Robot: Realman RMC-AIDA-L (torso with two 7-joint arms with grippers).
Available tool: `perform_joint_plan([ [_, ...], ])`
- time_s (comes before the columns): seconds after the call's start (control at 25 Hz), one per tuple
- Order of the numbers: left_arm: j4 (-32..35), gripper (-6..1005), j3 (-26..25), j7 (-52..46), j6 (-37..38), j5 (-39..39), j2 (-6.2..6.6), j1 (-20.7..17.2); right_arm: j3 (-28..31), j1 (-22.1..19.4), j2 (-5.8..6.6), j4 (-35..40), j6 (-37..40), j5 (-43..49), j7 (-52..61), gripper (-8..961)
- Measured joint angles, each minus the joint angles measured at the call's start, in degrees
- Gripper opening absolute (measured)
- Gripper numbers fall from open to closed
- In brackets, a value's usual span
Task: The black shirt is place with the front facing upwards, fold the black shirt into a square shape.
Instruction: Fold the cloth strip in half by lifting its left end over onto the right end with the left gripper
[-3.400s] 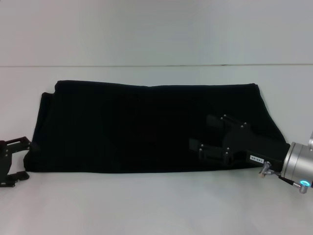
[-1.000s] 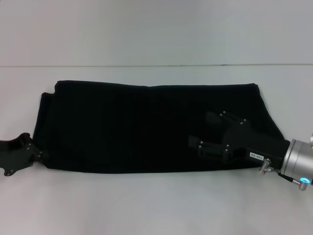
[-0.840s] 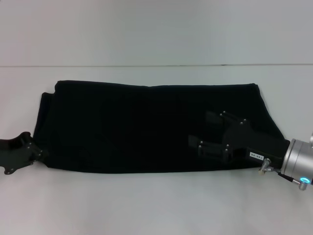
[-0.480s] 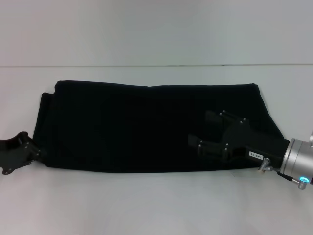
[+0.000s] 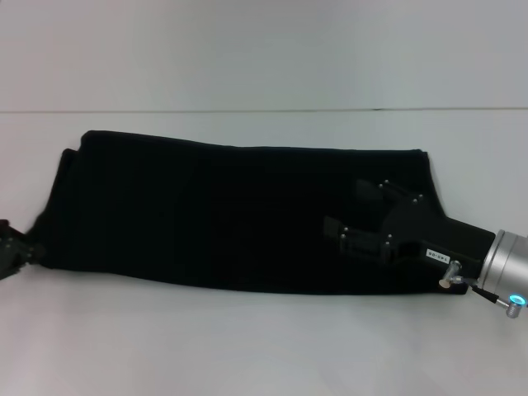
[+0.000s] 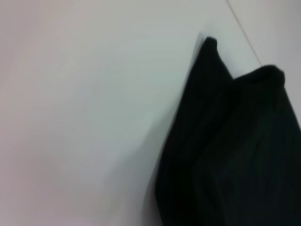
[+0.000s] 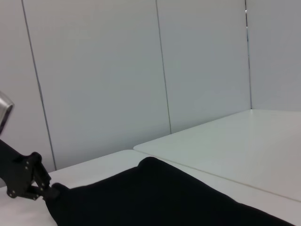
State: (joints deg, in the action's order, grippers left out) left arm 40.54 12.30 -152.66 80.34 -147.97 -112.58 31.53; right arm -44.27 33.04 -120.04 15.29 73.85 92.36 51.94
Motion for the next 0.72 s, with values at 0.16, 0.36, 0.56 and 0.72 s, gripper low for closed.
perform_joint_plan([
  [0.16, 0.94, 16, -2.90, 1.18, -0.03, 0.01, 0.67, -0.60, 0.33, -0.03, 0.08, -0.07, -0.36, -0.03, 0.00, 925],
  [0.36, 2.07, 16, -5.83, 2.59, -0.54, 0.01, 1.23, -1.25, 0.47, -0.63, 0.13, -0.13, -0.47, -0.07, 0.00, 925],
  [0.56, 2.20, 16, -8.74, 4.51, -1.02, 0.03, 1.73, -1.37, 0.57, -1.43, 0.20, -0.04, -0.93, -0.08, 0.64, 925],
  [0.72, 2.05, 16, -9.39, 5.27, -1.44, 0.63, 1.82, -1.13, 0.59, -1.71, 0.25, -0.09, -1.45, 0.00, 0.68, 925],
])
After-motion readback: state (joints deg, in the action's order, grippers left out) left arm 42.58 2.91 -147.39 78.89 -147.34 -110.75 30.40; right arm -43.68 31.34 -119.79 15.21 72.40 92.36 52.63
